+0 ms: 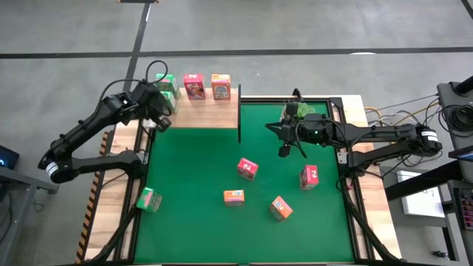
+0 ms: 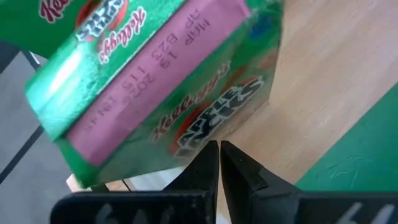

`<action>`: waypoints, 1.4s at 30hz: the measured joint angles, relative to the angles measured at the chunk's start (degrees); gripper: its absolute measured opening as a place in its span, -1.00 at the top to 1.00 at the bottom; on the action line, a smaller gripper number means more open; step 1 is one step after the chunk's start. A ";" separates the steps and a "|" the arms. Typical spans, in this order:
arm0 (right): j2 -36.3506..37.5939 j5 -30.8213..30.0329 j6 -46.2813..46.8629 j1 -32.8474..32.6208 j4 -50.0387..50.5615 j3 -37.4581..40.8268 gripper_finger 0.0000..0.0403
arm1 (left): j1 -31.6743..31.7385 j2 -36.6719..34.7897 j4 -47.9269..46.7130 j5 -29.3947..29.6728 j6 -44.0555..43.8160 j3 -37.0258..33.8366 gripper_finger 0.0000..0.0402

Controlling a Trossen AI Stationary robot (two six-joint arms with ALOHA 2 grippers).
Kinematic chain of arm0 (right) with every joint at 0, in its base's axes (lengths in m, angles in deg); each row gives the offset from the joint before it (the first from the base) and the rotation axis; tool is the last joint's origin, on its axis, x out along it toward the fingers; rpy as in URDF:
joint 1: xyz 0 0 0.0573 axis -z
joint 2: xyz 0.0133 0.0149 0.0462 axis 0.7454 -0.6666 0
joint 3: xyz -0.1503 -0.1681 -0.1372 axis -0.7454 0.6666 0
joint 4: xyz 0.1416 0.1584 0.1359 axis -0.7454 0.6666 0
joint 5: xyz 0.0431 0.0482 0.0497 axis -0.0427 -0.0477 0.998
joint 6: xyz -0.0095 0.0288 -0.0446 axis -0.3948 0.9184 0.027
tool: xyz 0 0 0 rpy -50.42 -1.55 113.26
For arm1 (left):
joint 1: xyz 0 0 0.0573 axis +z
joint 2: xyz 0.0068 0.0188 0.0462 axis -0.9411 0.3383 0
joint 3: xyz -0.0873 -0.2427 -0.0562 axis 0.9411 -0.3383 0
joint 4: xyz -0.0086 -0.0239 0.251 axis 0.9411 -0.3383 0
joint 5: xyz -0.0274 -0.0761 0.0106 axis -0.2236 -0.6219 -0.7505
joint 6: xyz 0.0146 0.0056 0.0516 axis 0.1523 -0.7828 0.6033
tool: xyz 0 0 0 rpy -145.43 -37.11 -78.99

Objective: Stack cereal on shelf
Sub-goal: Put the top green cereal box on the shelf aligned with other green cereal box

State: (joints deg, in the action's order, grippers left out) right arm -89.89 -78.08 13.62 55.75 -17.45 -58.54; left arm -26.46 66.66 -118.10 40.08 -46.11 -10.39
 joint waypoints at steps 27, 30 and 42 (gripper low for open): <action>0.00 -0.02 -0.17 0.00 0.16 0.00 0.96 | -0.24 1.02 6.10 -4.02 -6.01 -2.38 1.00; 0.00 -0.02 -0.17 0.00 0.22 0.00 0.96 | -0.24 0.89 5.47 -4.02 -5.76 -2.14 1.00; 0.00 -0.02 -0.17 0.00 0.25 0.00 0.96 | -0.24 -0.20 2.34 -1.57 -5.41 -1.29 1.00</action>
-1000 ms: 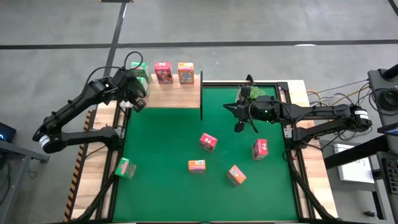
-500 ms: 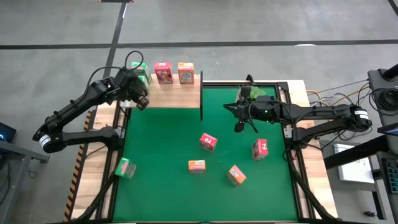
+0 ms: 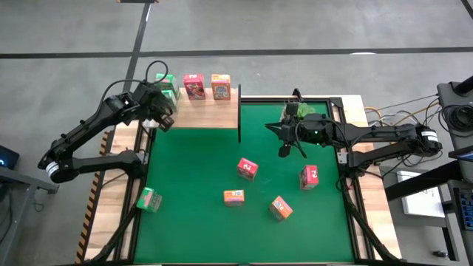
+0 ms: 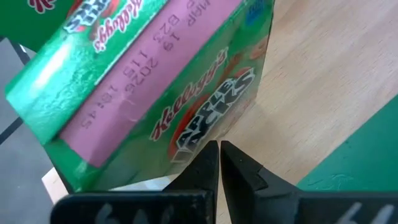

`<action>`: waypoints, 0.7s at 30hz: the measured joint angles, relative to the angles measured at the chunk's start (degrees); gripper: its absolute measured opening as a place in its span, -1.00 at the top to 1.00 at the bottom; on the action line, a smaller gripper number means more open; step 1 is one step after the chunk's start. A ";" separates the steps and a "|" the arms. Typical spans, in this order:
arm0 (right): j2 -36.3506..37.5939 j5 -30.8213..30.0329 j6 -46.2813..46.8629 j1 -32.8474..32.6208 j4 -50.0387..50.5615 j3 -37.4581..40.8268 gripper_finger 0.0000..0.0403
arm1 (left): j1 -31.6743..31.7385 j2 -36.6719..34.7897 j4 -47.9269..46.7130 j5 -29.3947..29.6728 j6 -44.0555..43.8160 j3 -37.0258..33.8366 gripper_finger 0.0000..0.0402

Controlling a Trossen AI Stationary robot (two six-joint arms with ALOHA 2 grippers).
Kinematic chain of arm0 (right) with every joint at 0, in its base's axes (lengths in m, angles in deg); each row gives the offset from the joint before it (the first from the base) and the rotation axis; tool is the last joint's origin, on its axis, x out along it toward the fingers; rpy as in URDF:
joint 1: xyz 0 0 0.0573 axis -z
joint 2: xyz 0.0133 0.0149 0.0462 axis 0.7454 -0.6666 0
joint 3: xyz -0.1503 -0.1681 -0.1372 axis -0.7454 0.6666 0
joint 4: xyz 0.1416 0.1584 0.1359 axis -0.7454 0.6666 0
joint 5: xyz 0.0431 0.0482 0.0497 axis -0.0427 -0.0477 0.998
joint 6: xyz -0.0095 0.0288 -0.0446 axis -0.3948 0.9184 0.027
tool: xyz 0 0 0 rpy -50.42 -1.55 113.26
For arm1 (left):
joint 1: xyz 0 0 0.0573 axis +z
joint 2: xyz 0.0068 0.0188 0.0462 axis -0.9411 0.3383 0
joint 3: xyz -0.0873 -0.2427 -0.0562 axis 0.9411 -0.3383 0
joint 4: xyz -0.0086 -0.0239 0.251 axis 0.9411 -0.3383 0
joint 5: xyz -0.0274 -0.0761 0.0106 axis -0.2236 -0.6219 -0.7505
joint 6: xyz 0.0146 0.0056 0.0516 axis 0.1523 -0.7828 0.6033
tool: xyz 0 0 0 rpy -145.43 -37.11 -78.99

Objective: Stack cereal on shelf
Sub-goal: Put the top green cereal box on the shelf aligned with other green cereal box

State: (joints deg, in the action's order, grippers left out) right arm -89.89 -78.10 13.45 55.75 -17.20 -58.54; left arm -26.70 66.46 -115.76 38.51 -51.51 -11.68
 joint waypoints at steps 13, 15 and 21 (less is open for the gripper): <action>0.00 0.00 0.04 0.00 0.00 0.00 0.96 | 0.00 -0.02 0.90 1.22 1.98 0.00 1.00; 0.00 0.00 0.05 0.00 0.00 0.00 0.96 | 0.00 -0.02 0.88 1.32 2.16 0.00 1.00; 0.00 0.00 0.09 0.00 0.00 0.00 0.96 | 0.00 -0.02 0.87 3.05 3.34 0.00 1.00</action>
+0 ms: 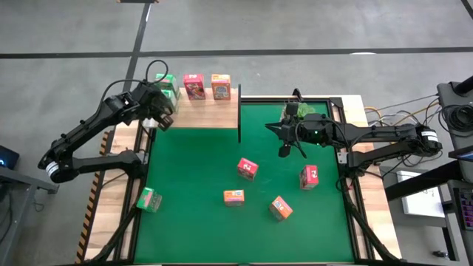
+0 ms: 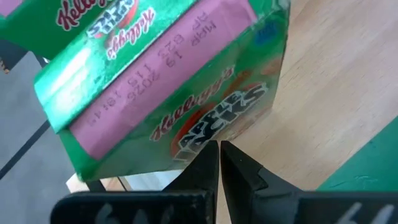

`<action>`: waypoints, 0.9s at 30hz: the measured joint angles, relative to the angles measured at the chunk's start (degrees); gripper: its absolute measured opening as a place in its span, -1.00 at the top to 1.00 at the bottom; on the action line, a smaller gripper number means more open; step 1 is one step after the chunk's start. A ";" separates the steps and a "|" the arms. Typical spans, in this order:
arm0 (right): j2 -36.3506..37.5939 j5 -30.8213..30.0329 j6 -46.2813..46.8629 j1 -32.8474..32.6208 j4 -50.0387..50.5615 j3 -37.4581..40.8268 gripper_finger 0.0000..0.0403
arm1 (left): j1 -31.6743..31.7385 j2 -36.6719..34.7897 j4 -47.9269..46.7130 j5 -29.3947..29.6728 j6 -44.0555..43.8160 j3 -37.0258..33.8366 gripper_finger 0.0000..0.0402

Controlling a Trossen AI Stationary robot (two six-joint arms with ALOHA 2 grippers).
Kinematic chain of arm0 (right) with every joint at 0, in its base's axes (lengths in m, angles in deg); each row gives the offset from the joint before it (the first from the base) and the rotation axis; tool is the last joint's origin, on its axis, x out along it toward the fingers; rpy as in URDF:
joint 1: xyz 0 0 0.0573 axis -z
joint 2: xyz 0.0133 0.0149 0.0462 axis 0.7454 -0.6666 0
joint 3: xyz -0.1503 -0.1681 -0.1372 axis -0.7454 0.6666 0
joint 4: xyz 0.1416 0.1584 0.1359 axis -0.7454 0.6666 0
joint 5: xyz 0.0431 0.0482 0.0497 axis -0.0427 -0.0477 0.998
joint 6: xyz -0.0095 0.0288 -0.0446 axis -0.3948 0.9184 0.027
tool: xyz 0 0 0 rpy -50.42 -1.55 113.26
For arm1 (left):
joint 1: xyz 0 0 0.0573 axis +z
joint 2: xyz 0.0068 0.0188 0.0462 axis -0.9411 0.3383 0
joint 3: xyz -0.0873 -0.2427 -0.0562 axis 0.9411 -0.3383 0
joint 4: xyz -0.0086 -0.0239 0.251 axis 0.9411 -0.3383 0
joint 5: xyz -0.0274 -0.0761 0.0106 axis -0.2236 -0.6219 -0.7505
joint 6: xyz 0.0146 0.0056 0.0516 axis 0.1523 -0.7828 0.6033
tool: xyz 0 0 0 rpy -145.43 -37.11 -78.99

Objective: Stack cereal on shelf
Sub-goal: Put the top green cereal box on the shelf aligned with other green cereal box, then put the left red cereal box on the shelf aligned with the other red cereal box

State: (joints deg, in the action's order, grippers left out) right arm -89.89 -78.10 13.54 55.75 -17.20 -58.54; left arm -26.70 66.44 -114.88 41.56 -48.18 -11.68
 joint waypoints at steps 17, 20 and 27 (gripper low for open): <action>0.00 -0.01 0.67 0.00 0.00 0.00 0.96 | -2.53 -3.47 0.12 -6.47 -6.25 0.00 1.00; 0.00 -0.02 1.25 0.00 0.00 0.00 0.96 | -5.64 -5.97 0.77 -6.47 -8.37 0.00 1.00; -0.02 0.00 6.30 0.00 -0.43 -0.02 0.96 | -18.59 -11.51 12.17 -6.50 -13.11 -2.95 1.00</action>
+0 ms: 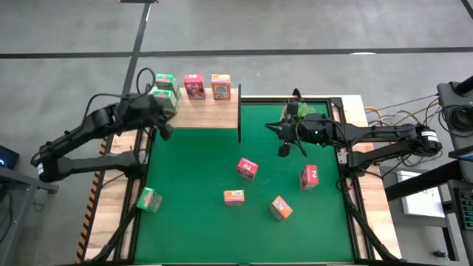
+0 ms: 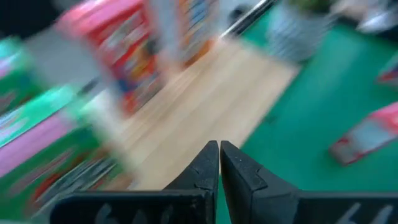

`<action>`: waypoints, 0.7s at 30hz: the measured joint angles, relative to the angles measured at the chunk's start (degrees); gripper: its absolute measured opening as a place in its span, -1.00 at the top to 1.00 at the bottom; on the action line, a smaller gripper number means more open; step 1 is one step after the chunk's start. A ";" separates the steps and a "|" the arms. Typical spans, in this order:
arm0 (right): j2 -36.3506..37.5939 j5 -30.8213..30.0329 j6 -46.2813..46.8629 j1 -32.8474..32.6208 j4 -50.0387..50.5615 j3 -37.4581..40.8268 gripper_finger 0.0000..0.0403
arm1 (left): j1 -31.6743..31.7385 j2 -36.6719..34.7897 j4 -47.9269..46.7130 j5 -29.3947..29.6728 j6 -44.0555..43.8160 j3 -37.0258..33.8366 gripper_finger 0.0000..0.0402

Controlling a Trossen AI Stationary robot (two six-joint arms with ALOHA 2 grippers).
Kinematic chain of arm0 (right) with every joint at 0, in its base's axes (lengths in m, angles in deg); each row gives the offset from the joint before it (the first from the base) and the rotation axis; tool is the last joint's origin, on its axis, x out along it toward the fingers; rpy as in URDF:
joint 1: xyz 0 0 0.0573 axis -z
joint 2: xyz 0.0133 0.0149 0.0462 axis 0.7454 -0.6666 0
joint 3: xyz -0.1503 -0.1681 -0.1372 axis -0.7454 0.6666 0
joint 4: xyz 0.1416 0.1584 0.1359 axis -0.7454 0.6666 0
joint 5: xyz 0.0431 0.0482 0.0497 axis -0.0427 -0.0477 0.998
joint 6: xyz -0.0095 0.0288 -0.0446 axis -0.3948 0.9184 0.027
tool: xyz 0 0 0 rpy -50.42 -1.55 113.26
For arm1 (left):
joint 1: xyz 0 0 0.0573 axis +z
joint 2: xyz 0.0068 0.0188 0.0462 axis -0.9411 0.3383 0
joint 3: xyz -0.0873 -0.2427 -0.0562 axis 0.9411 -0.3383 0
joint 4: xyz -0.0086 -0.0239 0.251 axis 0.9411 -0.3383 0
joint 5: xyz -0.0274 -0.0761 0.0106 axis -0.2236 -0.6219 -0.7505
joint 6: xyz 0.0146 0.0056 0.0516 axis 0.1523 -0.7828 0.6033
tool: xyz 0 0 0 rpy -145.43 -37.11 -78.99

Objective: Stack cereal on shelf
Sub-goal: Put the left red cereal box on the shelf aligned with the other red cereal box

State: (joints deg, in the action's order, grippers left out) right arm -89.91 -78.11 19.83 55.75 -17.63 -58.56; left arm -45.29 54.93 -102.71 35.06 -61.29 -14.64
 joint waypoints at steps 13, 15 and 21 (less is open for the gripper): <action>-1.42 9.07 17.67 -1.26 0.78 -1.57 0.96 | -27.60 -0.29 32.69 0.43 3.88 -14.85 1.00; -2.29 9.05 19.11 -2.69 2.21 -3.07 0.96 | -29.86 0.46 34.86 0.47 4.64 -16.16 1.00; -7.49 9.07 22.19 -7.02 10.08 -10.11 0.96 | -33.14 2.27 37.05 0.57 6.11 -17.58 1.00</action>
State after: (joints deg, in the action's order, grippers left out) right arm -97.40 -69.03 42.02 48.72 -7.55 -68.67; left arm -78.43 57.20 -65.66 35.63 -55.18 -32.22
